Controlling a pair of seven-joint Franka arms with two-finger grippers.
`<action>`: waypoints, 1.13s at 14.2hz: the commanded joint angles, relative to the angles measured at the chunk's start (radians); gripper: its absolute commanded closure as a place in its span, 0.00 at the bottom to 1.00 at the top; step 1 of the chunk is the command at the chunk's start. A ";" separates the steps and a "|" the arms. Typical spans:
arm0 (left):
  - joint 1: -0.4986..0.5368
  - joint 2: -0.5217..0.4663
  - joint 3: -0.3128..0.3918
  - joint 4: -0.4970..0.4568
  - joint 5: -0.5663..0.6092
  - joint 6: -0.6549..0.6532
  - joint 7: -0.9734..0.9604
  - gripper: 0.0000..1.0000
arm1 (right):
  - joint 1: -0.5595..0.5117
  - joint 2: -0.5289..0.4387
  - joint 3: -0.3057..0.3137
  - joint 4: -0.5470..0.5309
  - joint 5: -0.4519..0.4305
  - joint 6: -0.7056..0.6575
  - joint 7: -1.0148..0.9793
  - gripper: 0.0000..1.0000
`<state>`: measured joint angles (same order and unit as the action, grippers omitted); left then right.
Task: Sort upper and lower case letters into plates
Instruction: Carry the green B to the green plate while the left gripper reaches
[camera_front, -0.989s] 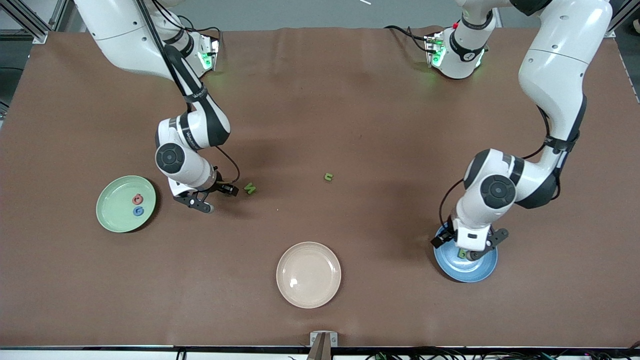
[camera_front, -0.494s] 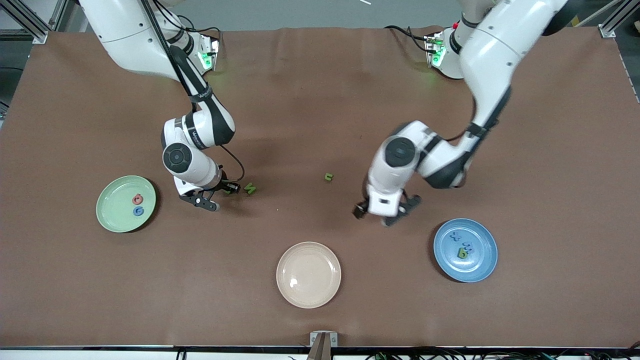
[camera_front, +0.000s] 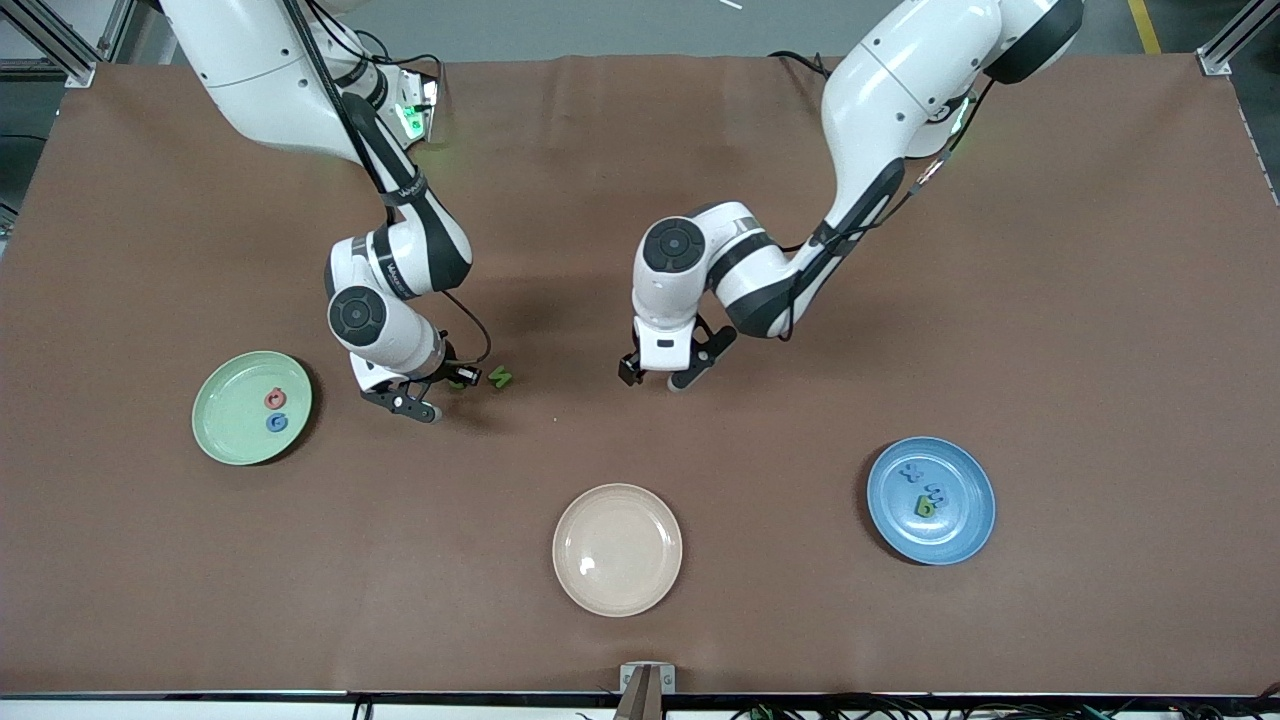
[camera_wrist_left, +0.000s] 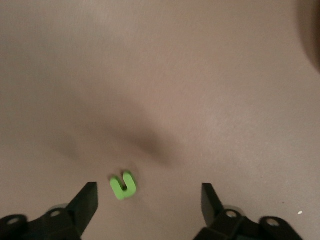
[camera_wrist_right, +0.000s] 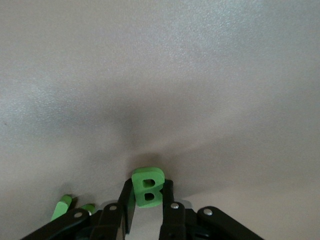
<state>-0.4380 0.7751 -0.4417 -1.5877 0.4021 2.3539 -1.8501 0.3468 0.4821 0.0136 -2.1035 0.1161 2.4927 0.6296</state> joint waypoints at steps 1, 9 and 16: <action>-0.027 0.033 0.017 0.032 0.009 -0.002 -0.084 0.28 | 0.008 -0.022 -0.011 -0.006 0.019 -0.029 -0.002 0.91; -0.047 0.049 0.043 0.037 0.003 0.004 -0.216 0.29 | -0.265 -0.189 -0.018 -0.003 -0.029 -0.279 -0.373 0.91; -0.059 0.043 0.043 -0.020 0.012 0.002 -0.294 0.31 | -0.569 -0.099 -0.017 0.040 -0.081 -0.212 -0.819 0.91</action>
<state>-0.4843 0.8267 -0.4108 -1.5875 0.4021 2.3565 -2.1054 -0.1589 0.3354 -0.0251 -2.0762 0.0520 2.2448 -0.1076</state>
